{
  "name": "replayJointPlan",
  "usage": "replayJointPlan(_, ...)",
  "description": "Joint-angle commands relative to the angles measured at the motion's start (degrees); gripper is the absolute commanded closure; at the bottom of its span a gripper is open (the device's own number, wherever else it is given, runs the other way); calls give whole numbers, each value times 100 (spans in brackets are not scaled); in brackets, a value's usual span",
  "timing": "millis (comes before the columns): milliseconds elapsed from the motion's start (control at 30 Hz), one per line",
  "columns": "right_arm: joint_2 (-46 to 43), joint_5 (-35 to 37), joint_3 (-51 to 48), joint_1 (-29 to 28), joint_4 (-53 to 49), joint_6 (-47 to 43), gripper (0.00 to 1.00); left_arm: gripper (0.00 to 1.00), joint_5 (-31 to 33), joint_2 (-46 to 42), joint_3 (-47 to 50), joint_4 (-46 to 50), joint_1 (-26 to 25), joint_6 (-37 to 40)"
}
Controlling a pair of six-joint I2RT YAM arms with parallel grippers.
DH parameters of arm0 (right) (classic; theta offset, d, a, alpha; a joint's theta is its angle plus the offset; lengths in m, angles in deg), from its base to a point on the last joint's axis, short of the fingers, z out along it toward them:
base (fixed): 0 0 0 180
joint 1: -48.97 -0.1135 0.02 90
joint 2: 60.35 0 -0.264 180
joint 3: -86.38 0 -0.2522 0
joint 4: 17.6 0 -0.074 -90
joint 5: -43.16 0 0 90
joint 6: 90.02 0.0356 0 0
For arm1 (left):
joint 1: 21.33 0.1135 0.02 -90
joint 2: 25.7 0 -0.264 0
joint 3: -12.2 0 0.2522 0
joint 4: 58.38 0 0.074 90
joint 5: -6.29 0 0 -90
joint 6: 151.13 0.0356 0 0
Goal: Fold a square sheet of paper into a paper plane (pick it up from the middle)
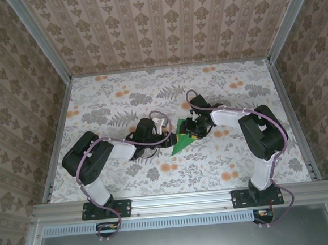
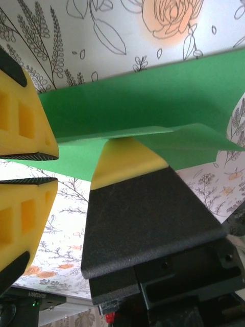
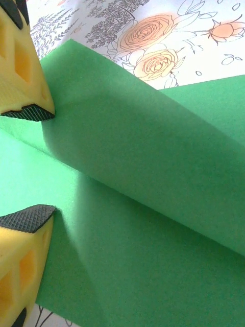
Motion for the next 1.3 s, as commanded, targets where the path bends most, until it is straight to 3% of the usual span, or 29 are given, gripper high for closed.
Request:
replayJointPlan(0, 532, 759, -180, -29, -773, 35, 46, 82, -217, 115, -152, -314, -75, -87)
replayJointPlan(300, 693, 855, -87, -35, -938, 141, 44, 90, 186, 200, -427, 548, -143, 48)
replayJointPlan(733, 785, 1033, -63, -49, -1043, 117, 46, 95, 356, 440, -600, 957, -137, 54)
replayJointPlan(1267, 1154, 1594, 65, -131, -1516, 370, 61, 95, 351, 469, -634, 984, -110, 90)
